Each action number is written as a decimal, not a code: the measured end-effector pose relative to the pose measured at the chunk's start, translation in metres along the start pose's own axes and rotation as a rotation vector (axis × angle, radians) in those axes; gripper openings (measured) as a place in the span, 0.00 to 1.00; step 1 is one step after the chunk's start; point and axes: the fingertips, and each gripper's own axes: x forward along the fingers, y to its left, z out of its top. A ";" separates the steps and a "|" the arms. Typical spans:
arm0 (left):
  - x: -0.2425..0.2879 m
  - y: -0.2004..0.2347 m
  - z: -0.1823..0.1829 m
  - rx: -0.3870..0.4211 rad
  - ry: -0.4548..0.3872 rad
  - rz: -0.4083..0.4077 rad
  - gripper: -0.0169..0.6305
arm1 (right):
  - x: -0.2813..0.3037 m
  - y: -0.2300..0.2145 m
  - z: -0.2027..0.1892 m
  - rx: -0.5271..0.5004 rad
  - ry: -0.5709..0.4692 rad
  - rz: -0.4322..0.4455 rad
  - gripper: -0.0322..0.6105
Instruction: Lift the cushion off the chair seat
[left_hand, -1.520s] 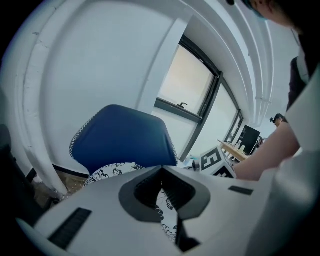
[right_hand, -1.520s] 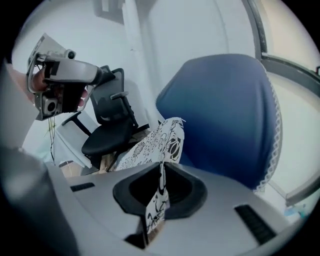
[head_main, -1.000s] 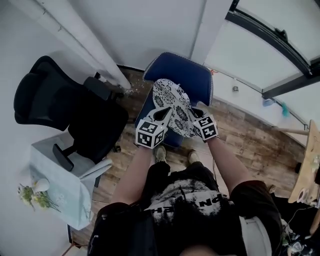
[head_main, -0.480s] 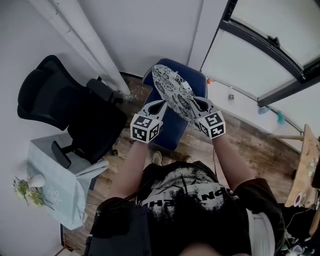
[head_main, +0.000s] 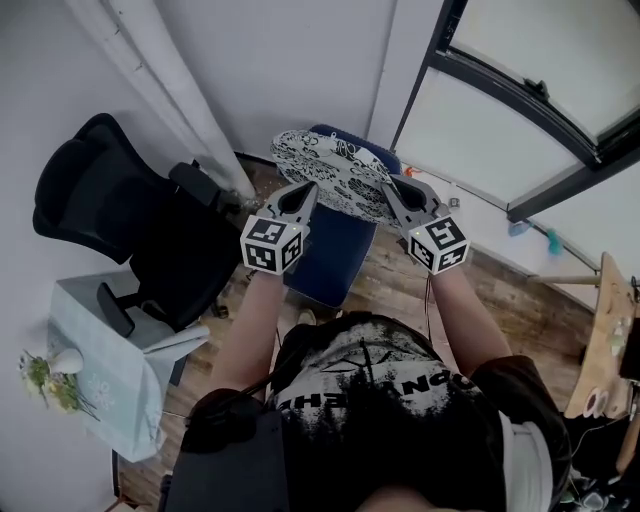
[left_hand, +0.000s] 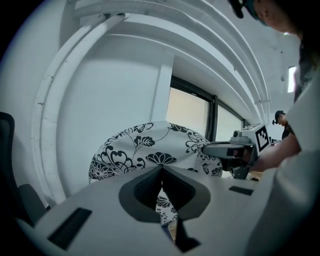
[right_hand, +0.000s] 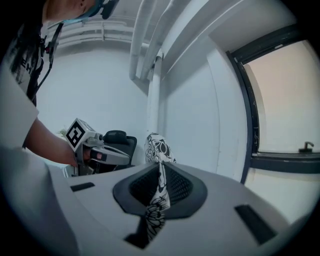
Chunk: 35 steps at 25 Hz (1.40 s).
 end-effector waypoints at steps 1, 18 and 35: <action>0.000 0.000 0.003 0.004 -0.004 0.003 0.05 | -0.001 0.000 0.006 -0.003 -0.011 0.001 0.10; -0.006 -0.003 0.007 0.021 -0.001 0.027 0.05 | -0.017 -0.004 0.001 -0.013 0.002 -0.035 0.10; 0.002 -0.003 0.010 0.048 0.014 0.015 0.05 | -0.011 -0.010 -0.009 0.028 0.035 -0.046 0.10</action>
